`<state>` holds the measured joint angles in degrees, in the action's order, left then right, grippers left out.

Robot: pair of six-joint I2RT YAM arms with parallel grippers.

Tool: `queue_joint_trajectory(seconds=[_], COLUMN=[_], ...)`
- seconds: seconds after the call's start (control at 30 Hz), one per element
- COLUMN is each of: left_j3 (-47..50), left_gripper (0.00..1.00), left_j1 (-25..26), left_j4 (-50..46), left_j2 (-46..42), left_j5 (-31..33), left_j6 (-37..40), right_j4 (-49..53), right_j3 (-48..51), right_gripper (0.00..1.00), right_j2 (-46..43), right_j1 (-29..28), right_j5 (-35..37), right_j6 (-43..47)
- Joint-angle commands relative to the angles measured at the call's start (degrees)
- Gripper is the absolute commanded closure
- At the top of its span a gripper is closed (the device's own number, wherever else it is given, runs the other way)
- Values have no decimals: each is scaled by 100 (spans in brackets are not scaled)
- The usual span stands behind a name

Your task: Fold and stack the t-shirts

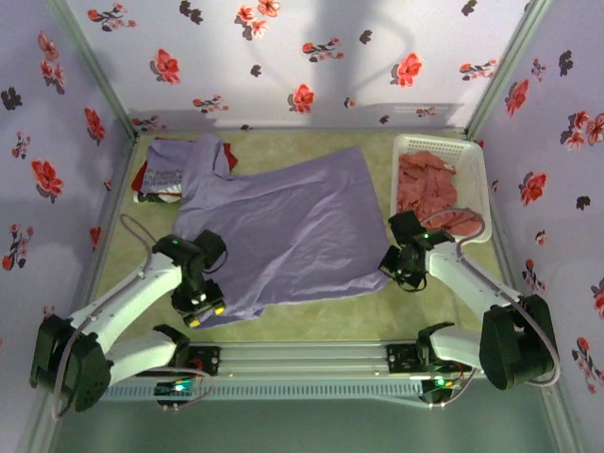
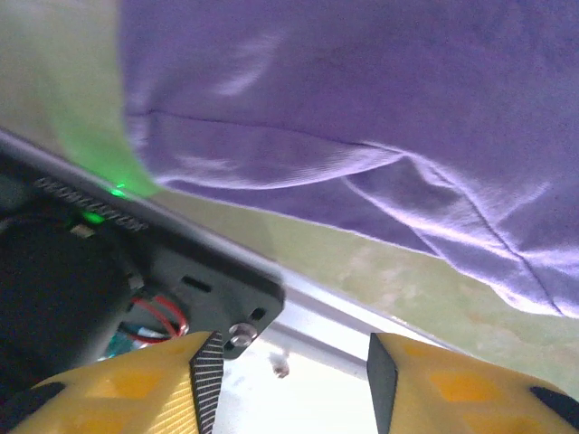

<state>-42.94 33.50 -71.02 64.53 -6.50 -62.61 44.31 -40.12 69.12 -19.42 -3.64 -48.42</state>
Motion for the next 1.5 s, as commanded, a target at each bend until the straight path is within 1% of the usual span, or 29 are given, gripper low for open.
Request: queue_joint_trajectory(seconds=[0.0,0.13,0.23,0.33,0.4,0.5,0.63,0.77,0.83,0.9,1.13,1.47], left_j3=[91,34,-38,-36,55,268,496,795,930,1016,1172,1063], left_gripper=[51,51,52,61,63,66,66,66,69,70,69,68], left_j1=[264,425,483,539,568,602,614,645,641,649,658,659], left_j4=[895,1591,1765,1644,1516,1477,1329,1079,1245,1452,1998,2170], left_j2=[423,1110,1535,1722,1658,1197,394,72,28,63,322,700], left_j5=[-97,-257,-349,-335,-304,-167,-35,-88,-127,-171,-154,62], left_j6=[-579,-524,-453,-393,-433,-636,-1056,-1307,-1378,-1453,-1452,-1333], right_j4=[-23,-63,-24,57,100,100,60,53,38,62,110,106], right_j3=[-168,-174,-158,-136,-95,-19,4,-96,-145,-210,-269,-262], right_gripper=[100,100,100,100,100,100,100,100,100,100,100,100], right_j2=[64,77,-14,-115,-152,-188,-147,-13,50,109,124,141], right_j1=[35,52,60,78,95,105,105,100,101,101,105,105], right_j5=[-110,-155,-112,-58,-49,-58,-84,-101,-111,-119,-111,-128], right_j6=[184,184,158,175,192,163,153,218,259,305,338,342])
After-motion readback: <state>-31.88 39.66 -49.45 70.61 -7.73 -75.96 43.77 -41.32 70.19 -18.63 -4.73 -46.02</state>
